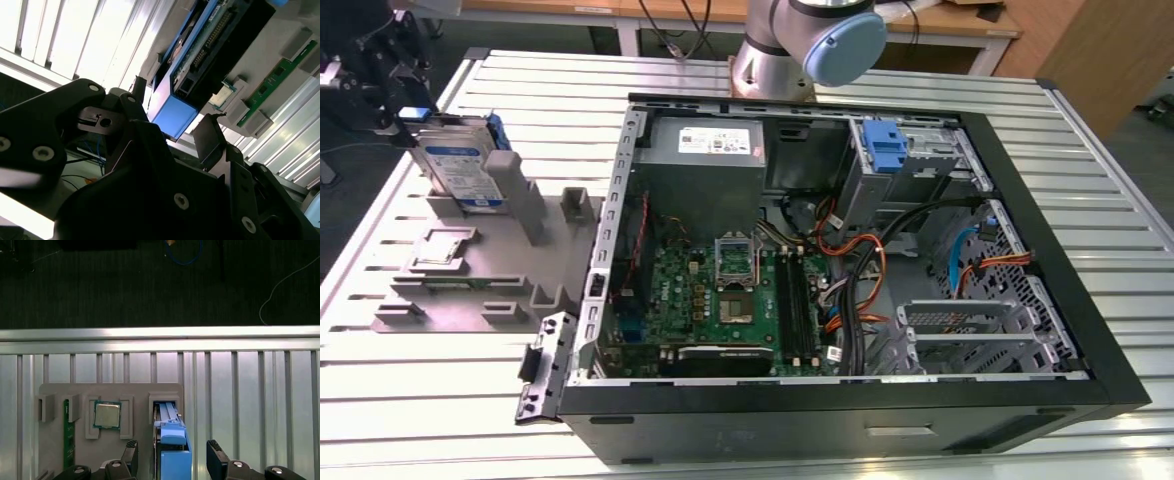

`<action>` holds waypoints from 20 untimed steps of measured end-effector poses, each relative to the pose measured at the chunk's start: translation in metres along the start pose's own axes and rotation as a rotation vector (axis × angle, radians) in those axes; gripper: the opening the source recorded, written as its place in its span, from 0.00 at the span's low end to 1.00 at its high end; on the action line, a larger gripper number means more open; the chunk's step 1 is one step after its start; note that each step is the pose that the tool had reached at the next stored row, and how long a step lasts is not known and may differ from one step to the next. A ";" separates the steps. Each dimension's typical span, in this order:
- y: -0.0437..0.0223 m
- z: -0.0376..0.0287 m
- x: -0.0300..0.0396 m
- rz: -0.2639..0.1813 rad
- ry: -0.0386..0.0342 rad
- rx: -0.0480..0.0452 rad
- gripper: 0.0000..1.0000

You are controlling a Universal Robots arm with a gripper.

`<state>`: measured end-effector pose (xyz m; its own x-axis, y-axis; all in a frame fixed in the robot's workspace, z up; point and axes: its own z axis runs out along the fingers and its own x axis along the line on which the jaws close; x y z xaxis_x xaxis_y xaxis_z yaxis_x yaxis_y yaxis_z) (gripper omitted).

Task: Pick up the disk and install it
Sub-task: 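Pick up the disk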

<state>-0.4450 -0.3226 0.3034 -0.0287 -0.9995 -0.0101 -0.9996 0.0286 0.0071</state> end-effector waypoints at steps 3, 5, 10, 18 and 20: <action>0.0000 0.0014 0.0000 0.001 0.0002 -0.0004 0.65; 0.0000 0.0022 -0.0004 0.005 0.0002 -0.0005 0.65; 0.0001 0.0038 -0.0022 0.026 0.0000 -0.0001 0.65; 0.0002 0.0053 -0.0017 0.027 0.0000 -0.0002 0.65; 0.0002 0.0057 -0.0015 0.027 0.0000 -0.0002 0.65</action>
<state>-0.4452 -0.3211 0.2977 -0.0553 -0.9984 -0.0099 -0.9984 0.0552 0.0076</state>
